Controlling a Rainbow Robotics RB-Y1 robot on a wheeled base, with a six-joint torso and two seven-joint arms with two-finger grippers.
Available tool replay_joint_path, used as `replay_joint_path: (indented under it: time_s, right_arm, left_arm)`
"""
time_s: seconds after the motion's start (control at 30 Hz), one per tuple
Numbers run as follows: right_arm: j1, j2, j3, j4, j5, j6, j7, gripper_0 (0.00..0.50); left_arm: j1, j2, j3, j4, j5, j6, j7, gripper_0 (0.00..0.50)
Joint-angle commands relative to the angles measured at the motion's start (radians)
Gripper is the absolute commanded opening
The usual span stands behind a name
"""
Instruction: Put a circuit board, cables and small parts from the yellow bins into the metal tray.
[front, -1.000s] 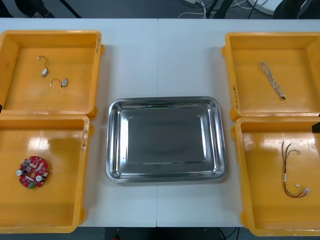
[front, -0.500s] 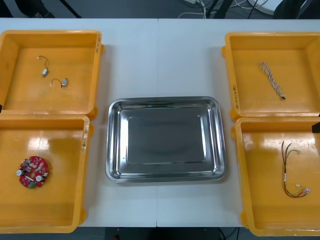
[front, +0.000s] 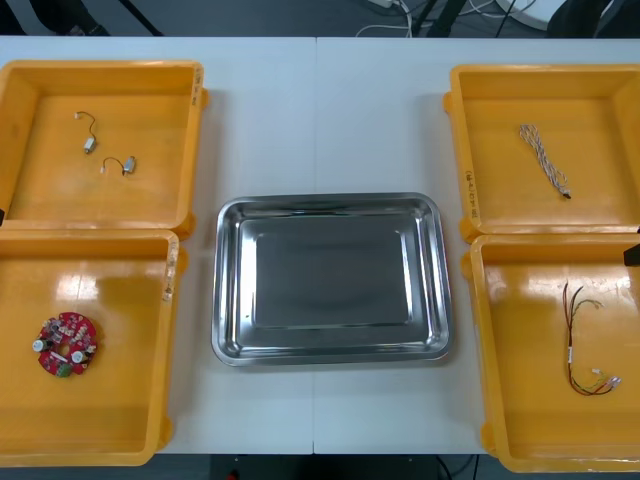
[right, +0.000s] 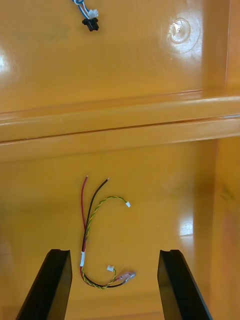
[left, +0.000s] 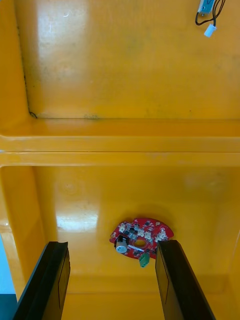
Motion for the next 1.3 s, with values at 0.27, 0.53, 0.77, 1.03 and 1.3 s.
replay_joint_path:
  time_s: [0.27,0.53,0.77,1.03,1.3]
  right_arm:
    - [0.006,-0.002,-0.035,-0.028,0.003,0.006,-0.042,0.5]
    - [0.006,-0.002,-0.035,-0.028,0.003,0.006,-0.042,0.5]
    - [0.006,-0.002,-0.035,-0.028,0.003,0.006,-0.042,0.5]
    - [0.006,-0.002,-0.035,-0.028,0.003,0.006,-0.042,0.5]
    - [0.006,-0.002,-0.035,-0.028,0.003,0.006,-0.042,0.5]
  left_arm:
    - [0.013,-0.004,0.029,-0.032,-0.01,0.007,-0.04,0.5]
    - [0.013,-0.004,0.029,-0.032,-0.01,0.007,-0.04,0.5]
    - [0.013,-0.004,0.029,-0.032,-0.01,0.007,-0.04,0.5]
    - [0.013,-0.004,0.029,-0.032,-0.01,0.007,-0.04,0.5]
    - [0.013,-0.004,0.029,-0.032,-0.01,0.007,-0.04,0.5]
